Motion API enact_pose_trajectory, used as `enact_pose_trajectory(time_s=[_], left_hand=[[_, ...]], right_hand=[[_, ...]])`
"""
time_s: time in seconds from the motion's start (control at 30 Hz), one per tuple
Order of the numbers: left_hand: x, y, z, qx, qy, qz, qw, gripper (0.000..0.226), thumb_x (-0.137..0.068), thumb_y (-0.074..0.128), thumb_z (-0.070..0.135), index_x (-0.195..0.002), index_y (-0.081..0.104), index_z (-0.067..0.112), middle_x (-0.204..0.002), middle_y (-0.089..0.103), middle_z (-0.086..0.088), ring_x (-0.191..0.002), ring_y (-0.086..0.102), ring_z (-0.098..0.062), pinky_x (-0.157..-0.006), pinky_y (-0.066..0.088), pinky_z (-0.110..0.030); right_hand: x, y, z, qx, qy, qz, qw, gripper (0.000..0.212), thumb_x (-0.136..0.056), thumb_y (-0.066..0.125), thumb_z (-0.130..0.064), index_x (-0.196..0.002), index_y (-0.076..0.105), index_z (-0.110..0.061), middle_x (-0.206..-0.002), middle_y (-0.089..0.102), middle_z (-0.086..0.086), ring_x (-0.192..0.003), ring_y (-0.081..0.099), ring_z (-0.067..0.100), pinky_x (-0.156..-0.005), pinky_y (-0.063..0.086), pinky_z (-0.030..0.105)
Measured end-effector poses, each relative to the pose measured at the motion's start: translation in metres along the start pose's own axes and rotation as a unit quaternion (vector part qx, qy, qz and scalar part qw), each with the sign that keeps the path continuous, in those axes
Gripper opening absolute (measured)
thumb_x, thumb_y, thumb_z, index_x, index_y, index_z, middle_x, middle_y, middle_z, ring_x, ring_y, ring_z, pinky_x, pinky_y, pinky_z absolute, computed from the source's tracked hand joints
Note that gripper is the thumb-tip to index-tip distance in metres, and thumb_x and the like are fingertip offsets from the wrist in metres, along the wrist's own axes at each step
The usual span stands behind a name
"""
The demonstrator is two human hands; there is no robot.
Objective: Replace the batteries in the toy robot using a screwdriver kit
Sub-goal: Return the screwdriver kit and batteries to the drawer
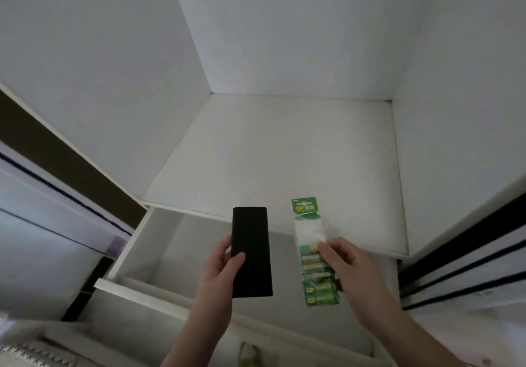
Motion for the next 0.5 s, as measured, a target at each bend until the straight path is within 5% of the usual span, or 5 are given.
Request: enact_pose_trajectory(time_s=[0.2, 0.5], left_hand=[[-0.045, -0.041, 0.003, -0.005, -0.016, -0.066, 0.998, 0.032, -0.096, 0.049, 0.002, -0.116, 0.059, 0.024, -0.094, 0.075, -0.005, -0.086, 0.072, -0.023, -0.064, 0.057, -0.031], [-0.088, -0.115, 0.001, -0.071, -0.061, -0.190, 0.977, 0.035, -0.095, 0.053, 0.007, -0.124, 0.054, 0.026, -0.099, 0.075, -0.004, -0.093, 0.072, -0.023, -0.073, 0.059, -0.035]], right_hand=[[-0.008, 0.050, 0.014, -0.020, 0.002, 0.060, 0.998, 0.020, -0.094, 0.058, -0.022, -0.078, 0.065, -0.012, -0.072, 0.066, 0.006, -0.064, 0.062, 0.016, -0.062, 0.050, 0.034], [-0.013, 0.128, 0.035, -0.017, 0.052, 0.054, 0.997, 0.026, -0.094, 0.056, -0.025, -0.090, 0.062, 0.000, -0.082, 0.065, 0.014, -0.073, 0.064, 0.022, -0.062, 0.055, 0.033]])
Point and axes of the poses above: each hand's wrist, its own x-axis away from the middle knuckle, its own y-axis out of the palm, z = x × y, the point moved 6 cm from there along -x, towards the middle knuckle
